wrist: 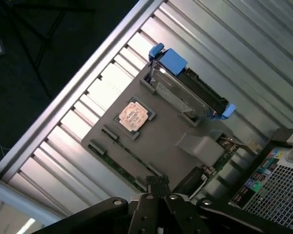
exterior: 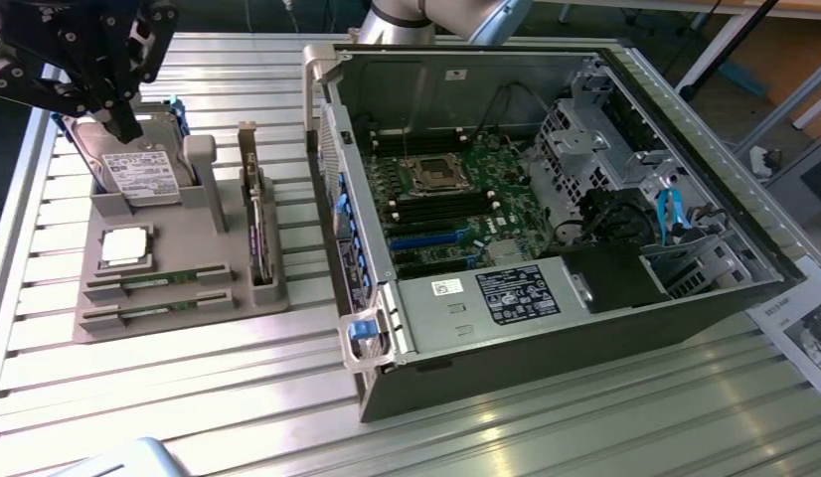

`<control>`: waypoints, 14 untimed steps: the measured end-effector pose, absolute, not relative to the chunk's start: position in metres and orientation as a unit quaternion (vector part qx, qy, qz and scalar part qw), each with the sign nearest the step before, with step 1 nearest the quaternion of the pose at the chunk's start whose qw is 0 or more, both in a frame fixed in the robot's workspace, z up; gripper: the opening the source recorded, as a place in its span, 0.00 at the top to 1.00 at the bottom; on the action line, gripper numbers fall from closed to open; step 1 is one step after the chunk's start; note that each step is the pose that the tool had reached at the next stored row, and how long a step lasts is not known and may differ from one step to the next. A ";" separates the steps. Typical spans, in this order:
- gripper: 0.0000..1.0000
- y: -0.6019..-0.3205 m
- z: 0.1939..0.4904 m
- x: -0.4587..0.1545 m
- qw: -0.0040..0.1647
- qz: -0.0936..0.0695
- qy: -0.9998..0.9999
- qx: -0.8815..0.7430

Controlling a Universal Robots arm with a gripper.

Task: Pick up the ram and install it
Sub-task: 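Pick up the ram and move it above insertion slot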

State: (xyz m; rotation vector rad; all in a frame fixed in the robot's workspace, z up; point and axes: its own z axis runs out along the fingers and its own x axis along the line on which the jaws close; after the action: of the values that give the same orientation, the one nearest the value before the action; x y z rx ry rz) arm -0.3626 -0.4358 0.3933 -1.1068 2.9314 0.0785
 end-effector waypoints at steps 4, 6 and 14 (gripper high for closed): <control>0.90 -0.436 0.393 -0.363 0.003 0.025 0.921 -0.390; 0.90 -0.436 0.393 -0.363 0.002 0.025 0.914 -0.404; 0.90 -0.436 0.393 -0.363 0.000 0.025 0.883 -0.468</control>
State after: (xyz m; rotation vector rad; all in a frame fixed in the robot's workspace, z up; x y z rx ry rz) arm -0.3626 -0.4358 0.3933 -1.4706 2.7741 0.0795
